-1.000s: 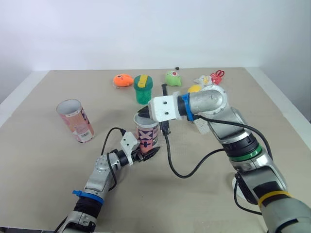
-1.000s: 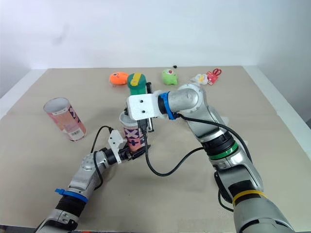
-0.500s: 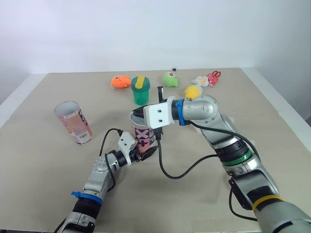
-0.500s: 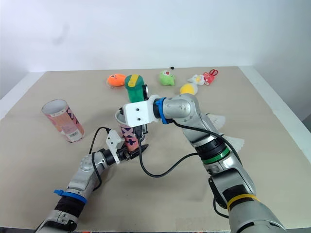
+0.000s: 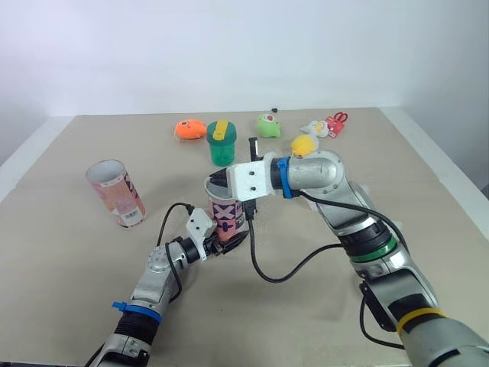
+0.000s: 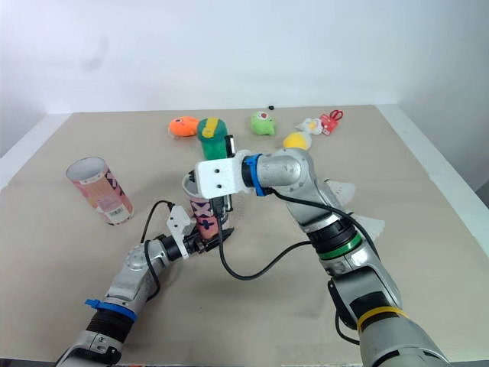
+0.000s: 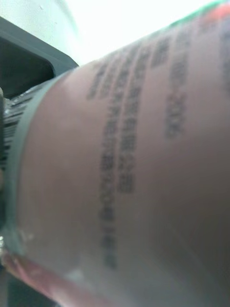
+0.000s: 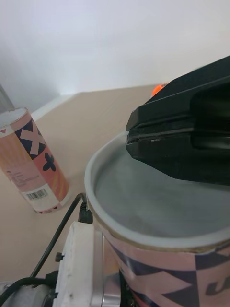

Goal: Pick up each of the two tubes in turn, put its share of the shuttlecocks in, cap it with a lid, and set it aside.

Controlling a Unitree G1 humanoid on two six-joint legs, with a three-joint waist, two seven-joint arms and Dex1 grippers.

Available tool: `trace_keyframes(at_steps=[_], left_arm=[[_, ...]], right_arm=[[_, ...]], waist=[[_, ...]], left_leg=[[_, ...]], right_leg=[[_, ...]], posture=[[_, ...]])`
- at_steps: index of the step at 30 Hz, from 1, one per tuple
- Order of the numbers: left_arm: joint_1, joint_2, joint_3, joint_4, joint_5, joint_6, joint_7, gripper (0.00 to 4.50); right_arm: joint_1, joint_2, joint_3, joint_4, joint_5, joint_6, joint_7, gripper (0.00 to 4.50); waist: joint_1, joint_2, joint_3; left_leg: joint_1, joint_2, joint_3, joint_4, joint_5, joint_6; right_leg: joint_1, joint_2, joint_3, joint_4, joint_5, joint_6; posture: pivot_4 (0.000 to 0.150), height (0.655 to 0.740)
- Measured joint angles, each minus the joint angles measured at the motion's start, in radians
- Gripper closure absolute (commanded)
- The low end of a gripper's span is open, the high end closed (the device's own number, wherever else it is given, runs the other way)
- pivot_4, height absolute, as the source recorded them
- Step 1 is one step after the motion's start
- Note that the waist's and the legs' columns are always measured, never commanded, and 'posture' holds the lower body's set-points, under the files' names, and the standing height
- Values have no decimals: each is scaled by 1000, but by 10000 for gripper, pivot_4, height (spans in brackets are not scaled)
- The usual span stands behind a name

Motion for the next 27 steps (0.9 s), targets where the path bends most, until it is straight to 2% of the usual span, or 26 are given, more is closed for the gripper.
trace_keyframes(at_steps=[1,5,10,11,12,14,15,18,27], left_arm=[[0,-2,-1,-3,0,-1,0,11292],[-2,-4,-7,-12,0,-2,-5,11292],[-13,-8,-9,-21,-1,-3,-6,11292],[-18,-9,-13,-21,0,-2,-6,11292],[-19,-9,-14,-21,0,-2,-6,11292],[-20,-12,-18,-23,0,-2,-6,11292],[-21,-13,-19,-23,0,-2,-6,11292],[-21,-13,-20,-23,0,-2,-6,11292],[-20,-12,-25,-22,5,4,-2,11292]], right_arm=[[-17,0,-5,-7,23,39,22,26455],[-65,-2,-27,-1,72,114,62,10381],[-145,-24,-63,30,173,232,140,10381],[-176,-23,-67,29,210,253,159,16314],[-192,-25,-71,28,222,259,165,19929],[-211,-52,-71,28,243,278,198,29922],[-212,-61,-68,28,245,282,207,31483],[-208,-114,-24,27,240,297,257,44739],[-172,-154,49,9,170,228,260,44739]], waist=[[2,0,1],[5,-2,3],[6,-6,12],[6,-5,12],[7,-5,12],[12,-5,12],[13,-5,12],[13,-6,13],[13,-4,12]], left_leg=[[-1,0,0,0,0,0],[-3,-1,-1,0,0,0],[-9,-1,-2,1,0,1],[-12,-2,-2,1,1,1],[-13,-2,-2,1,1,2],[-17,-2,-3,1,1,2],[-17,-2,-3,1,1,2],[-17,-3,-3,1,1,2],[-17,-5,-5,1,1,2]], right_leg=[[0,0,-1,0,0,0],[-1,-3,-5,-1,-1,0],[-3,-8,-11,-2,-1,0],[-5,-8,-12,-2,-1,1],[-5,-9,-13,-2,-2,1],[-5,-10,-17,-4,-2,1],[-5,-10,-17,-4,-2,1],[-6,-12,-17,-4,-2,2],[-5,-13,-19,-4,-3,3]], posture=[[1500,7400],[1500,7400],[1500,7400],[1500,7400],[1500,7400],[1500,7400],[1500,7400],[1500,7400],[1500,7400]])
